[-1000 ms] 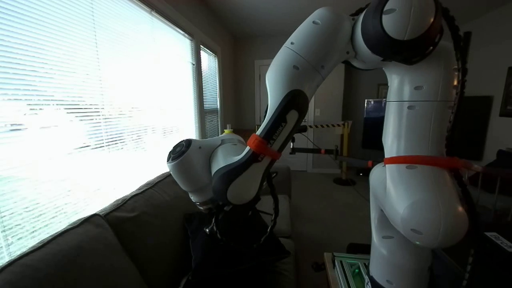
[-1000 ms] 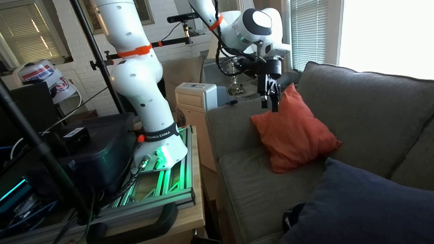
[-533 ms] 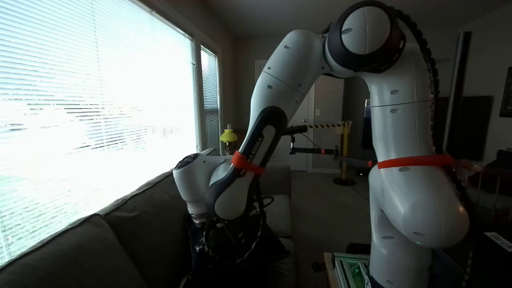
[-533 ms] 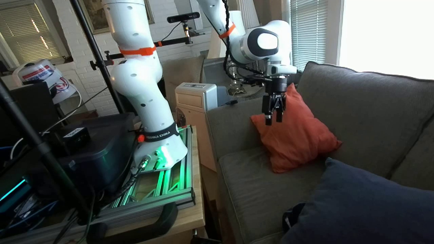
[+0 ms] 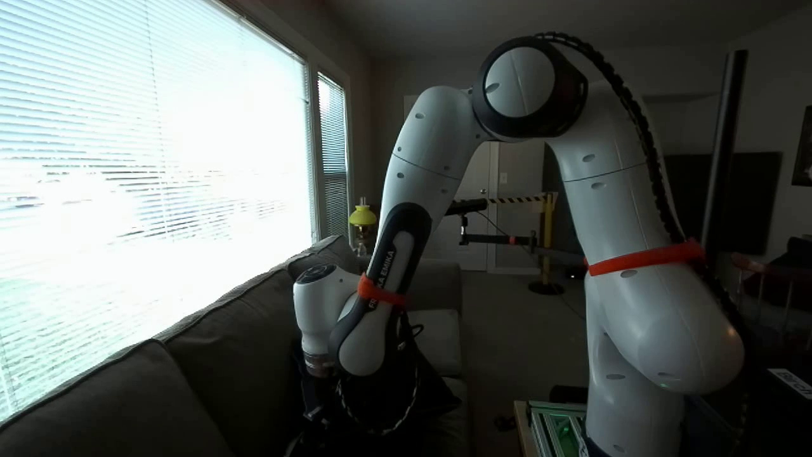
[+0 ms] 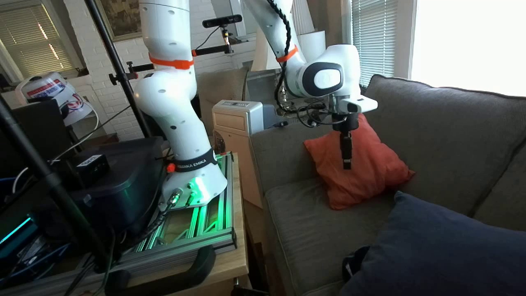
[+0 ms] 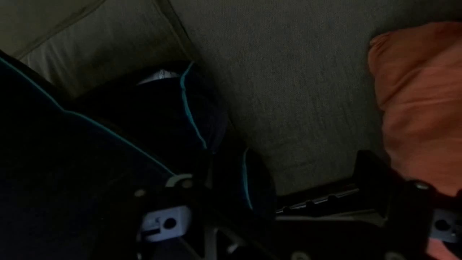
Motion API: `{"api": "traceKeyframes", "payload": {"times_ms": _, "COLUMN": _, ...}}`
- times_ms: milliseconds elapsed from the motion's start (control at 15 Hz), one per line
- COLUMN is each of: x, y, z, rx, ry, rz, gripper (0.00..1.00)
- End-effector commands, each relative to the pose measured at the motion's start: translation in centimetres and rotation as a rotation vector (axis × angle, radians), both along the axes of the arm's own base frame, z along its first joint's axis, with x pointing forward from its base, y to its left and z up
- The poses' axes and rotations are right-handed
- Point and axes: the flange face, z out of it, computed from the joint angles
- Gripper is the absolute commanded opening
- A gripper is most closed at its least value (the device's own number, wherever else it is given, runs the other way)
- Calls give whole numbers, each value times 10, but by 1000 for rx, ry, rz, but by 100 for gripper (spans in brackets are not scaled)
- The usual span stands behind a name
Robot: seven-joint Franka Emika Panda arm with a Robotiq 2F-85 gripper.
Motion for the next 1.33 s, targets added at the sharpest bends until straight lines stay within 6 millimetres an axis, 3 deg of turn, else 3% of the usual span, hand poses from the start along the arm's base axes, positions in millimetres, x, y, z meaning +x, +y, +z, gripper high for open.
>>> {"api": "traceKeyframes", "payload": {"times_ms": 0, "x": 2, "y": 0, "z": -2, "rx": 2, "ry": 2, "rz": 20, "gripper": 100}}
{"api": "traceKeyframes", "payload": {"times_ms": 400, "x": 5, "y": 1, "z": -3, "rx": 2, "ry": 1, "rz": 42, "gripper": 100}}
{"api": "traceKeyframes", "payload": {"times_ms": 600, "x": 4, "y": 0, "z": -4, "rx": 93, "ry": -132, "rz": 112, "gripper": 100}}
{"api": "traceKeyframes", "payload": {"times_ms": 933, "x": 21, "y": 9, "z": 2, "rx": 150, "ry": -290, "rz": 361, "gripper": 100}}
{"api": "traceKeyframes", "payload": {"times_ms": 1267, "x": 30, "y": 19, "z": -18, "rx": 213, "ry": -296, "rz": 654, "gripper": 100}}
